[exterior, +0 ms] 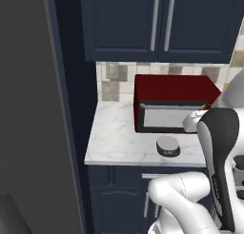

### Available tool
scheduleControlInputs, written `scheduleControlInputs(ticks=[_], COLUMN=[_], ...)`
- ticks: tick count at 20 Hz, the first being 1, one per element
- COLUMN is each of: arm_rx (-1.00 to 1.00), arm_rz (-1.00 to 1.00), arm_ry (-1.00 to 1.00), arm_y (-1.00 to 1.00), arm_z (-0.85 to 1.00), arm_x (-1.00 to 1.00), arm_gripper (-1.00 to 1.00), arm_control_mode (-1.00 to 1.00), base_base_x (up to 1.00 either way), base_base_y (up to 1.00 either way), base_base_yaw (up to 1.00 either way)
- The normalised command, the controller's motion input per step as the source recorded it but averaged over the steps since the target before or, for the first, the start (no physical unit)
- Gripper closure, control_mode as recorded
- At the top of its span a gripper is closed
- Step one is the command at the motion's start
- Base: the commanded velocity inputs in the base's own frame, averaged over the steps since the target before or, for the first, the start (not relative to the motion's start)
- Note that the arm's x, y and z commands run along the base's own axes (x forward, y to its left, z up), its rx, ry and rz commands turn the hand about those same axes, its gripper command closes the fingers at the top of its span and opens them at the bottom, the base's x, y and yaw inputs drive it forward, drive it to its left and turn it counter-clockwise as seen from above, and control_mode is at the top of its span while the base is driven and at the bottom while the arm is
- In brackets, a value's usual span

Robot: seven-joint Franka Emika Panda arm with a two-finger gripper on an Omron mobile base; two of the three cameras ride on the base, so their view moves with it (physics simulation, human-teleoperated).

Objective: Take the fish from the fridge and place it on the digital scale on the counter by the fridge. Wait a few seconds for a reading, then move it to the plate on the dining counter.

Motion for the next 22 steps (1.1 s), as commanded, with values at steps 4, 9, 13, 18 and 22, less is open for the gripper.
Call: scheduleControlInputs(ticks=[4,9,13,18,22], arm_rx=[0.0,0.0,0.0,0.0,0.0], arm_rz=[0.0,0.0,0.0,0.0,0.09], arm_ry=[0.0,0.0,0.0,0.05,0.67], arm_y=[0.0,0.0,0.0,0.0,0.0], arm_z=[0.0,0.0,0.0,-0.04,-0.44], arm_x=[0.0,0.0,0.0,0.04,0.85], arm_gripper=[1.0,1.0,1.0,1.0,1.0], arm_control_mode=[1.0,1.0,1.0,-1.0,-1.0], base_base_x=[0.84,0.12,0.0,0.0,0.0], base_base_y=[-0.23,-0.26,0.0,0.0,0.0], base_base_yaw=[0.13,0.06,0.0,0.0,0.0])
